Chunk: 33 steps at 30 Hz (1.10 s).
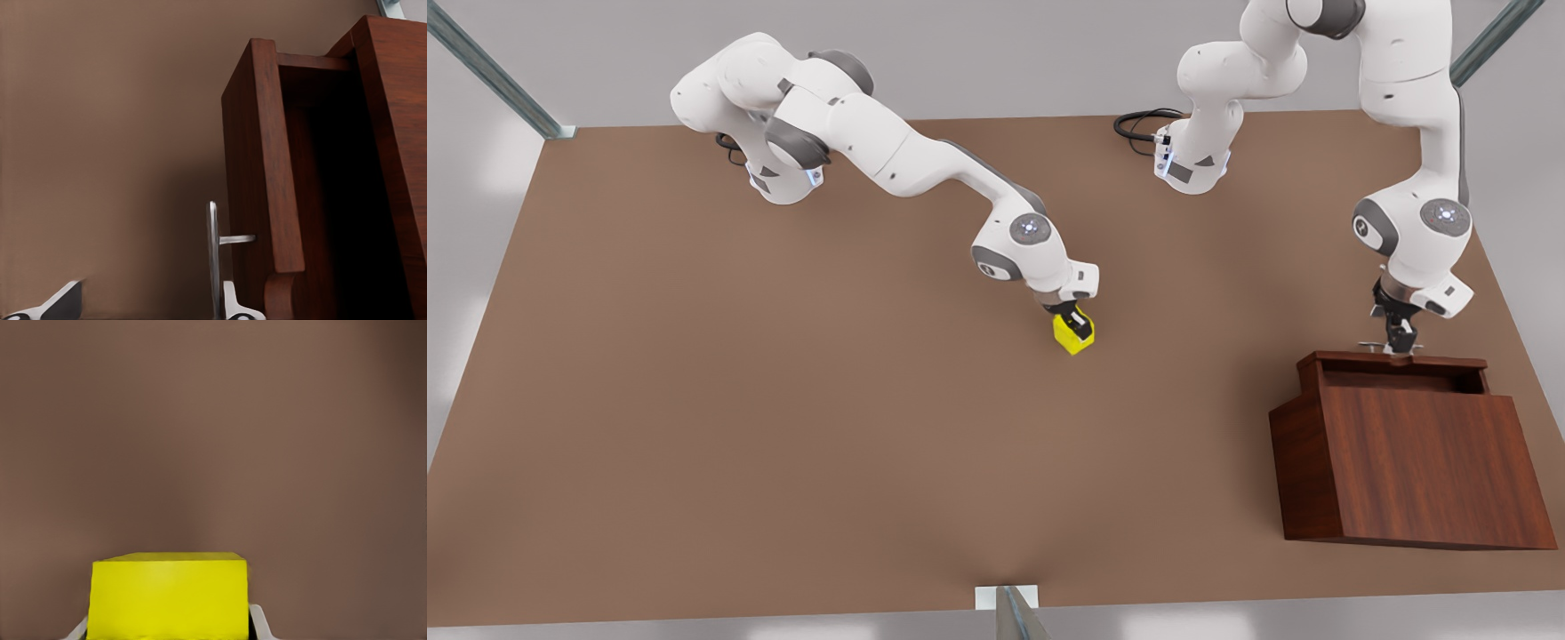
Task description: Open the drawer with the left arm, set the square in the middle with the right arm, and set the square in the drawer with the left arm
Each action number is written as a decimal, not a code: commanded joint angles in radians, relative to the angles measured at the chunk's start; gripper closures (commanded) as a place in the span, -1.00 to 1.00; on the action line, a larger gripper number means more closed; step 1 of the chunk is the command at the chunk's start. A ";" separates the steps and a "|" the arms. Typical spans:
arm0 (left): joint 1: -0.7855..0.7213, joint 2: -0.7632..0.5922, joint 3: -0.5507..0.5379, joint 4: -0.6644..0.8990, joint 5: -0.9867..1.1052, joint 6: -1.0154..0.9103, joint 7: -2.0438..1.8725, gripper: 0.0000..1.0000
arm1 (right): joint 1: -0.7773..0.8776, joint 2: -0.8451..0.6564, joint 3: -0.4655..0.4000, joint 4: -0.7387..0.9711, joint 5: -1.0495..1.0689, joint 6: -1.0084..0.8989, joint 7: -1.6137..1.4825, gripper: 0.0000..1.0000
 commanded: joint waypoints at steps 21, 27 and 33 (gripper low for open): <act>0.000 -0.125 0.061 -0.092 0.002 -0.137 0.031 -1.00 | -0.725 -0.769 -0.347 -0.081 0.157 -1.098 0.917 -1.00; -0.003 -0.250 0.072 -0.095 0.028 -0.280 0.052 -1.00 | -0.719 -0.744 -0.341 -0.098 0.160 -1.080 0.916 -1.00; -0.087 -0.194 0.024 0.314 -0.160 -0.660 0.976 -1.00 | -0.725 -0.738 -0.341 -0.096 0.159 -1.080 0.907 -1.00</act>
